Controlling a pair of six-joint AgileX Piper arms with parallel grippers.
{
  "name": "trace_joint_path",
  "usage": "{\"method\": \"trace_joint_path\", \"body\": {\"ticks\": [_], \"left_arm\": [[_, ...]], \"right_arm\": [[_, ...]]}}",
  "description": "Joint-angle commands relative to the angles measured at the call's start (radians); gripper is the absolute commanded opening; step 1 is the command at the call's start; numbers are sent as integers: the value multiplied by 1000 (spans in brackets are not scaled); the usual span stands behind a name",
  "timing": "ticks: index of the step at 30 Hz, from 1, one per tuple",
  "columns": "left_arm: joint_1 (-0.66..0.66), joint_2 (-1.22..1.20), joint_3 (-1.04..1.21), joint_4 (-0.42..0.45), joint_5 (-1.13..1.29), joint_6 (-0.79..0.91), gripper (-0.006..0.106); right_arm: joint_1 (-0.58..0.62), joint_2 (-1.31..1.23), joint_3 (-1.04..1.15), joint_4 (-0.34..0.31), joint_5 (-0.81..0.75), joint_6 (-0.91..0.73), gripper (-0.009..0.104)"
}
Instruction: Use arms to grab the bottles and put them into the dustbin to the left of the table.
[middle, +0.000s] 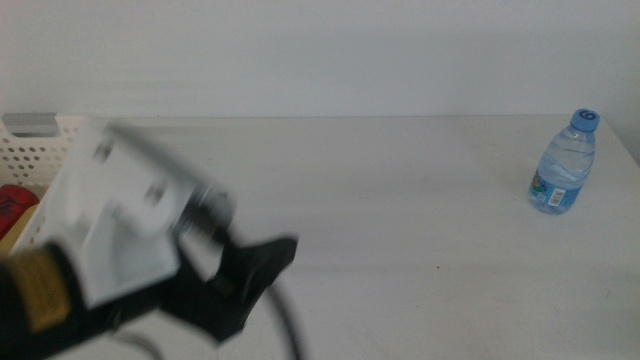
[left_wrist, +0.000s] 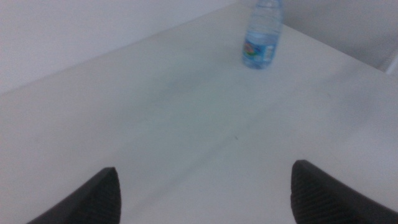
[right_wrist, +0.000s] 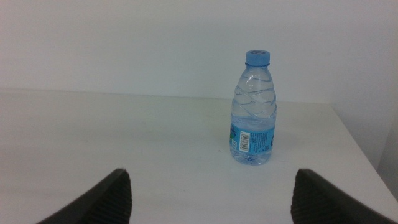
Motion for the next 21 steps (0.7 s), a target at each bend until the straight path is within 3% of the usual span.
{"method": "trace_joint_path", "body": {"ticks": [1, 14, 21], "left_arm": [[-20, -64, 47, -3, -99, -37, 90], [-19, -292, 215, 15, -124, -65, 90], [49, -380, 256, 29, -116, -63, 86]], "right_arm": [[-6, -27, -8, -6, -77, -9, 67], [-6, -27, -8, -6, -77, -9, 67], [-6, -27, -8, -6, -77, -9, 67]]}}
